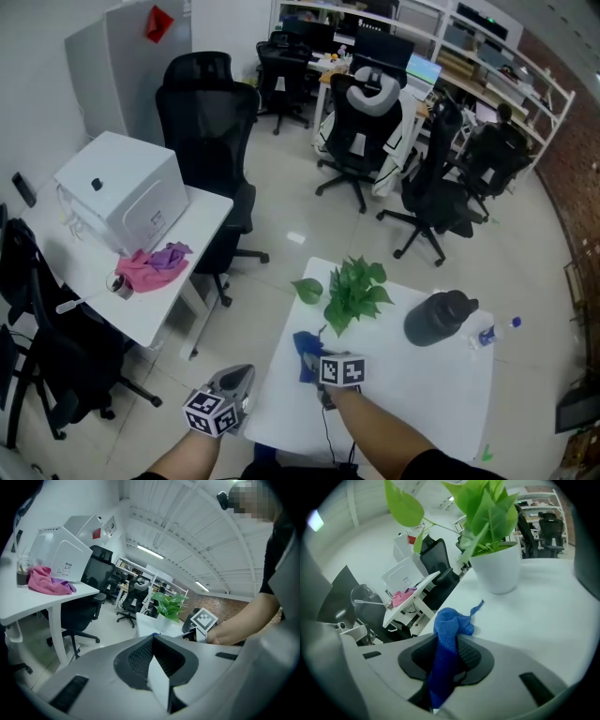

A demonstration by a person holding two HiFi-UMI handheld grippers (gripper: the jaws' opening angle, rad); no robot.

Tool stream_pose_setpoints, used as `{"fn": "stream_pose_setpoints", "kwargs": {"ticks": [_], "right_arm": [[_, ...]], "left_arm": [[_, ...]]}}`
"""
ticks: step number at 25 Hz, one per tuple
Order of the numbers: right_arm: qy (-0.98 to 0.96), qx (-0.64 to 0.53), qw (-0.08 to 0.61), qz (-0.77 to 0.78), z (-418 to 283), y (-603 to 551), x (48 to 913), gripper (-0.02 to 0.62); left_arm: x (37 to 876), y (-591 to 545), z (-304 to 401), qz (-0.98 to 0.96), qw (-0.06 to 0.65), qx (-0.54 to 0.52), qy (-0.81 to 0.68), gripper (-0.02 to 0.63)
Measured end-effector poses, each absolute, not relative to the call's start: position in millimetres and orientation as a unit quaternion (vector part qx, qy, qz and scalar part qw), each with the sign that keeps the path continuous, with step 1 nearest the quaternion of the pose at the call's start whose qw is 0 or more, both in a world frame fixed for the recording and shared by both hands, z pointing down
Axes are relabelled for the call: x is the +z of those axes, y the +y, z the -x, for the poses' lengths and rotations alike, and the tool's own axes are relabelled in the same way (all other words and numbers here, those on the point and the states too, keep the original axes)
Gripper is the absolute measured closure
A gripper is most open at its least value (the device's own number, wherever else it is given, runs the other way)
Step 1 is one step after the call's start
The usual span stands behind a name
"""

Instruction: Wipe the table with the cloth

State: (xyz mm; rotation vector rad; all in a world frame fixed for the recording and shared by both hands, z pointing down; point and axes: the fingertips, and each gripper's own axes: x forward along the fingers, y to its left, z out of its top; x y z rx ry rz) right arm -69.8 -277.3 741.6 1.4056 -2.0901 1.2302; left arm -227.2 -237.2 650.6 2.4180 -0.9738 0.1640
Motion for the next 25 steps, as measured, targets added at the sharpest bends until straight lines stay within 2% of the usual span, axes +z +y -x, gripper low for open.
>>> {"fn": "stream_pose_setpoints", "kwargs": {"ticks": [6, 11, 16, 25], "right_arm": [[-0.736, 0.459, 0.147, -0.475, 83, -281, 739, 0.502], [-0.714, 0.491, 0.098, -0.489, 46, -263, 721, 0.502], [-0.691, 0.476, 0.162, -0.519, 8, -244, 736, 0.502], [-0.695, 0.451, 0.210, -0.520, 60, -276, 745, 0.502]], "left_arm": [[651, -234, 229, -0.892, 0.264, 0.062, -0.362, 0.606], [646, -237, 227, -0.892, 0.260, 0.056, -0.364, 0.606], [644, -232, 224, -0.894, 0.261, 0.052, -0.359, 0.606], [648, -220, 234, -0.893, 0.263, 0.056, -0.362, 0.606]]}}
